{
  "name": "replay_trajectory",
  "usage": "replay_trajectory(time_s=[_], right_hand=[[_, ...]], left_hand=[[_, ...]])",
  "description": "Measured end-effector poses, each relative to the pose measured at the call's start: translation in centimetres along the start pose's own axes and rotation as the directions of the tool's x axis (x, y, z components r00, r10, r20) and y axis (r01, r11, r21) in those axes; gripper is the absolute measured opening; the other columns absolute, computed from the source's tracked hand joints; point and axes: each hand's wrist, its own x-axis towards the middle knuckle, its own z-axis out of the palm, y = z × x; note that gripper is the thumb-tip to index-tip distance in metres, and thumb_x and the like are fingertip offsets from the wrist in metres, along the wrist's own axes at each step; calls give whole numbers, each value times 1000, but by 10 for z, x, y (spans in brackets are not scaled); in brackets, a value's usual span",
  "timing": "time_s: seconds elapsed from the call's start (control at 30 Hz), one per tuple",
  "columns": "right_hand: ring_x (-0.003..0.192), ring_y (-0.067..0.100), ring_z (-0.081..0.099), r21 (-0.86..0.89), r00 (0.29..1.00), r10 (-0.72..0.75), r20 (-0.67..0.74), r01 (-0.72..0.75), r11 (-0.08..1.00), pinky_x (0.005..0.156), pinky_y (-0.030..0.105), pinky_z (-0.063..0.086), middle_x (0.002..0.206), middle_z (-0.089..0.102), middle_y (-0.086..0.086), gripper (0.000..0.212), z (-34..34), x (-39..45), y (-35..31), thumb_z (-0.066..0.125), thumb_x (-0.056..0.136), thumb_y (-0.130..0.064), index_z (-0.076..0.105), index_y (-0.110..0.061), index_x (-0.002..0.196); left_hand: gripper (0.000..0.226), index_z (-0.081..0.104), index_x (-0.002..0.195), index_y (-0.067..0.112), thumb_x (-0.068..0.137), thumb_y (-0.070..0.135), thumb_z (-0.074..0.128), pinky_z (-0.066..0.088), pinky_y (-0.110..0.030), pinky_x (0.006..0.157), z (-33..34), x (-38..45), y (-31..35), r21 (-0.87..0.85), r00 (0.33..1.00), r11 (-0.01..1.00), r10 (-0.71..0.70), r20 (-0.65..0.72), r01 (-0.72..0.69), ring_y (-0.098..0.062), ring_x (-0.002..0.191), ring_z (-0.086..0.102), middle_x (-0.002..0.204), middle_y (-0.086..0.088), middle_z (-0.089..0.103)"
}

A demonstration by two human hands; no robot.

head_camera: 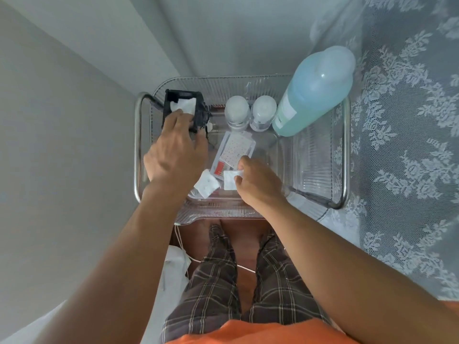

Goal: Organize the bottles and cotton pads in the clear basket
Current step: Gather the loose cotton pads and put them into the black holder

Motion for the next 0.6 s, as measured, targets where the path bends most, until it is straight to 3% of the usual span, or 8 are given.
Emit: replay_trajectory(time_s=[0.13,0.27,0.33,0.43,0.5,0.6], right_hand=[[88,26,63,-62,999,-49,-16,48,997,69,41,55,102,63,6,22,8,6,-2,67,94,-29,57,-20,112],[88,24,64,-70,997,-67,-30,65,995,60,33,47,105,63,5,14,11,8,-1,67,96,-29,65,-20,106],[85,20,62,-58,998,-58,-19,56,997,56,29,46,105,62,3,12,8,5,4,67,96,-30,69,-20,103],[79,18,59,-48,1000,-30,7,30,998,49,23,30,106,57,1,12,-4,-3,11,66,98,-32,71,-22,98],[79,18,59,-22,999,-42,3,42,999,49,22,30,104,54,-2,12,-20,-7,9,65,99,-35,70,-24,95],[84,19,62,79,993,-79,-90,86,993,57,29,44,102,56,-2,13,-54,-12,-13,65,98,-37,70,-25,96]], left_hand=[[42,51,127,20,98,49,43,37,-38,62,8,8,-5,57,998,997,41,37,-43,-35,88,65,131,4,54],[43,53,124,20,94,50,48,38,-39,62,9,17,-5,42,998,999,29,48,-31,-35,85,64,125,1,55],[49,54,122,21,90,56,49,38,-38,60,6,14,-3,12,1000,1000,22,9,-23,-31,76,62,128,2,52],[57,52,121,20,89,67,47,37,-30,51,1,-5,-3,-142,987,990,3,-160,-26,-20,62,50,125,-1,48],[39,54,109,18,96,54,48,32,-25,45,1,-23,-7,-278,967,958,-3,-254,-70,-16,62,47,112,-2,53],[20,52,87,17,101,28,42,36,-31,47,14,-40,-16,-352,991,936,-19,-134,-30,-24,61,53,88,-3,55]])
